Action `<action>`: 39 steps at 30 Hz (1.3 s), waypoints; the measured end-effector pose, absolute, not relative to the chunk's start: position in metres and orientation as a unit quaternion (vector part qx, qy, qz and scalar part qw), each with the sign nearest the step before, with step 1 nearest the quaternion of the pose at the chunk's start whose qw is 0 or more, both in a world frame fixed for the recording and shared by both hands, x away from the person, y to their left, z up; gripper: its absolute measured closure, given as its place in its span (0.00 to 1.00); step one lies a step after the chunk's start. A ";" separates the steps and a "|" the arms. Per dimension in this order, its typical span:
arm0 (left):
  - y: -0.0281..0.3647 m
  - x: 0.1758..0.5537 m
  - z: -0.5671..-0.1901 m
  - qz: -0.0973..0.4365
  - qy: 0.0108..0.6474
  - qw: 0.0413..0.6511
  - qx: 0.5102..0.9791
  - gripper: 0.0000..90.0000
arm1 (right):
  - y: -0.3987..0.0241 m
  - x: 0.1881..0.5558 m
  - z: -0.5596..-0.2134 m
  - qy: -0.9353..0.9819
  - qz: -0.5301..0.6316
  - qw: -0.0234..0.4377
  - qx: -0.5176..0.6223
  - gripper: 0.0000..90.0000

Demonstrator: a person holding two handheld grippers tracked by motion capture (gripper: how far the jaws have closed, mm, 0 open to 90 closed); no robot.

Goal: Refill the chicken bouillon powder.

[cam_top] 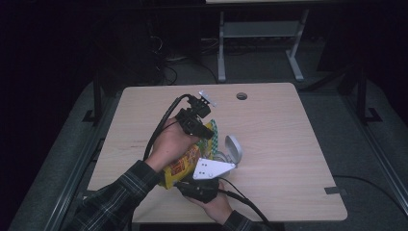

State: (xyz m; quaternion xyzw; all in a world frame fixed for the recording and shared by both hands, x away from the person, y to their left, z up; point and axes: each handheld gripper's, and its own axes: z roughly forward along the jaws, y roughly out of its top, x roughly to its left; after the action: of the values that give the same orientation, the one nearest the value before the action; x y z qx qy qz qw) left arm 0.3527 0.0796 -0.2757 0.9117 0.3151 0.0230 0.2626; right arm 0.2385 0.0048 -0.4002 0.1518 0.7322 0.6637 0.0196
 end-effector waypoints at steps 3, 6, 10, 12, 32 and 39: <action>0.080 0.353 -0.276 0.023 0.315 0.262 0.912 1.00 | 0.005 0.239 -0.400 0.732 0.664 0.019 0.152 1.00; 0.079 0.353 -0.276 0.023 0.315 0.262 0.912 1.00 | 0.005 0.239 -0.401 0.732 0.664 0.019 0.152 1.00; 0.079 0.353 -0.276 0.024 0.315 0.262 0.912 1.00 | 0.005 0.238 -0.400 0.731 0.664 0.019 0.152 1.00; 0.079 0.353 -0.276 0.024 0.316 0.262 0.912 1.00 | 0.005 0.239 -0.400 0.731 0.664 0.019 0.152 1.00; 0.078 0.353 -0.275 0.025 0.315 0.258 0.913 1.00 | 0.005 0.238 -0.400 0.730 0.666 0.018 0.153 1.00; 0.077 0.353 -0.276 0.025 0.316 0.257 0.913 1.00 | 0.005 0.238 -0.400 0.729 0.667 0.015 0.153 1.00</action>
State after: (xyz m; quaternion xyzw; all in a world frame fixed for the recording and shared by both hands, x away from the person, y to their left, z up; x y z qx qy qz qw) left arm 0.3533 0.0769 -0.2757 0.9131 0.3156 0.0248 0.2569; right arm 0.2383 0.0048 -0.3998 0.1534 0.7291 0.6668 0.0154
